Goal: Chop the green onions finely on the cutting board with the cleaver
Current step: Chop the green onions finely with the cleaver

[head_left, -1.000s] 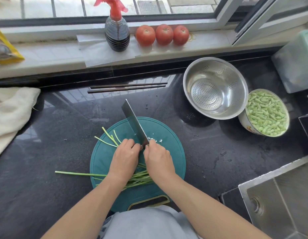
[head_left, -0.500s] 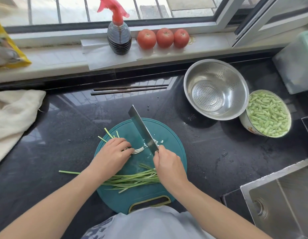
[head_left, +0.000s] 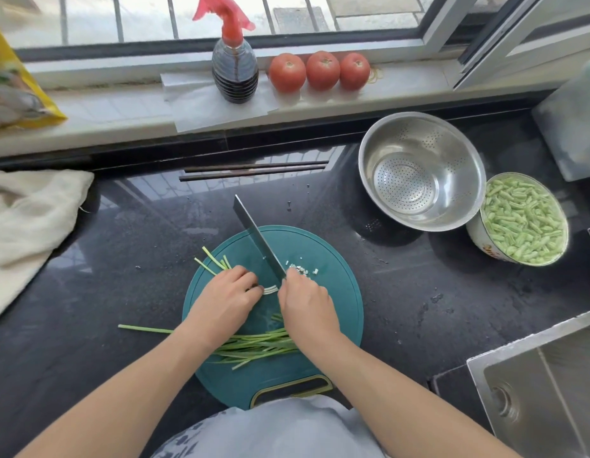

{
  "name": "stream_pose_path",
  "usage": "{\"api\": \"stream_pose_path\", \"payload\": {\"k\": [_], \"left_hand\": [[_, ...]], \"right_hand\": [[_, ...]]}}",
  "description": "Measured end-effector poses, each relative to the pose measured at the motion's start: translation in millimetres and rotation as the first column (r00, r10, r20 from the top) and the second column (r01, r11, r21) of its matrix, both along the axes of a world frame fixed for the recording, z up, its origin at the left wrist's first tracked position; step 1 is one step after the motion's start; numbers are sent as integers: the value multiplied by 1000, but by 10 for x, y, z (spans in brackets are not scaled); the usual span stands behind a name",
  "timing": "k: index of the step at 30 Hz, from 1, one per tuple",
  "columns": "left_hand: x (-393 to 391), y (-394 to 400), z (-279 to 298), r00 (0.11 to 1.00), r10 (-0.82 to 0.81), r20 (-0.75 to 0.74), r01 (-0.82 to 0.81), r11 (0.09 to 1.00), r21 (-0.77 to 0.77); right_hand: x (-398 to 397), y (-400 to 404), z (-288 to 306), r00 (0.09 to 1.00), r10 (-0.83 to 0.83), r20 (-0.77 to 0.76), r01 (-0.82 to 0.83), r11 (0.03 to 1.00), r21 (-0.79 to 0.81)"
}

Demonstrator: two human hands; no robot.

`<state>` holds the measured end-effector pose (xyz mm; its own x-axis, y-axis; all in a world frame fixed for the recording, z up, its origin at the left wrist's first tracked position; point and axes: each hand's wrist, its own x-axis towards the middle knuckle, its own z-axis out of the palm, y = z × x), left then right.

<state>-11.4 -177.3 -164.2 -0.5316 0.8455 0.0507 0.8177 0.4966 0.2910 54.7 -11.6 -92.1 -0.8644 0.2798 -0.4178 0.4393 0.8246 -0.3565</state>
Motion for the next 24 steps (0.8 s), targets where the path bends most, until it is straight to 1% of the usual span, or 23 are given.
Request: {"api": "stream_pose_path", "payload": {"k": [3, 9, 15, 21, 24], "left_hand": [[16, -2, 16, 1000, 26, 5, -26, 1000, -7], [78, 152, 24, 998, 55, -3, -55, 998, 15], [109, 249, 16, 996, 86, 11, -86, 996, -22], [117, 265, 59, 997, 71, 9, -71, 997, -34], [128, 265, 73, 994, 100, 32, -99, 994, -44]], "right_hand": [[64, 150, 17, 999, -51, -7, 51, 999, -15], [259, 237, 87, 1000, 3, -21, -2, 1000, 31], [301, 125, 53, 998, -8, 63, 5, 999, 45], [-85, 121, -16, 1000, 19, -8, -18, 999, 43], [-27, 211, 13, 999, 2, -33, -1, 999, 39]]}}
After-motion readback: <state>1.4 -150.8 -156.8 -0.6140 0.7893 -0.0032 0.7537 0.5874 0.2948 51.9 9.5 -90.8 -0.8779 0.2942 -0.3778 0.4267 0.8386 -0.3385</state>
